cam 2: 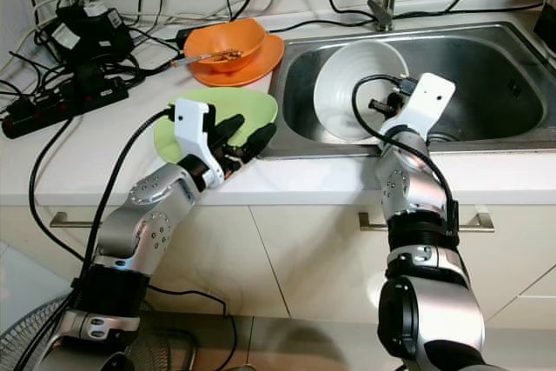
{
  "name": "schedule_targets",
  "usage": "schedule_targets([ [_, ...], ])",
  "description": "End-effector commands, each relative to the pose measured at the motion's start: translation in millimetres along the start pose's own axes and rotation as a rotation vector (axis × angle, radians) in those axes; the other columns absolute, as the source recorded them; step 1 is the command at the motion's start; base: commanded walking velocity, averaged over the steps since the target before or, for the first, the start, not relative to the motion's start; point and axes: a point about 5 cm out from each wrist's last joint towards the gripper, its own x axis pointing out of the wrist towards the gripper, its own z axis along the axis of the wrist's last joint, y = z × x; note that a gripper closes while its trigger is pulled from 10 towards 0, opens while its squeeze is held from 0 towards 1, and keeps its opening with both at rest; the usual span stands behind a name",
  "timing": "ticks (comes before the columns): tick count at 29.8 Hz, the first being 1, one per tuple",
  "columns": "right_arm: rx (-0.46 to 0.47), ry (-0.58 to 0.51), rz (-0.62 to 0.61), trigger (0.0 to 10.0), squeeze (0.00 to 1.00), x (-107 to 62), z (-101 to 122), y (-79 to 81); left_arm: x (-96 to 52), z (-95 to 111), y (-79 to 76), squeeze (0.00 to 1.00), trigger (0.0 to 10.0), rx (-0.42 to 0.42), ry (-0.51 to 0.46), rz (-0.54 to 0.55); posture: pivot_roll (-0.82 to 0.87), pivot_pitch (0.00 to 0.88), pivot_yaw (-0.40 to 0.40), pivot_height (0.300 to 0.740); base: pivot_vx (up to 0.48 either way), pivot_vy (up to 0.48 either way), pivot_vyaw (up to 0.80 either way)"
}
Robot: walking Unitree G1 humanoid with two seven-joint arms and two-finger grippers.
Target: Kitchen organization
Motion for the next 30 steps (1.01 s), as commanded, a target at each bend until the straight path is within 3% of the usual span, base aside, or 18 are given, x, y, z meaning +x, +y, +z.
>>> schedule_targets([
  [1, -0.014, -0.031, 0.063, 0.0, 0.00, 0.6, 4, 18.2, -3.8, 7, 3.6, 0.00, 10.0, 0.003, -0.036, 0.036, -0.02, 0.000, 0.148, 0.740, 0.000, 0.000, 0.00],
  [7, -0.017, -0.101, 0.101, 0.0, 0.00, -0.3, 11, 27.5, -4.0, 21, 2.3, 0.00, 10.0, 0.021, -0.106, 0.056, -0.03, 0.000, 0.147, 0.740, 0.000, 0.000, 0.00],
  [15, -0.025, -0.310, 0.115, 0.0, 0.00, -3.8, 46, 28.8, -2.6, 38, -0.2, 0.00, 10.0, 0.050, -0.204, 0.075, -0.05, 0.000, 0.146, 0.740, 0.000, 0.000, 0.00],
  [30, -0.024, -0.346, 0.120, 0.0, 0.00, -5.0, 51, 30.7, -0.9, 35, 0.6, 0.00, 10.0, 0.058, -0.201, 0.088, -0.06, 0.000, 0.148, 0.740, 0.294, 0.000, 0.00],
])
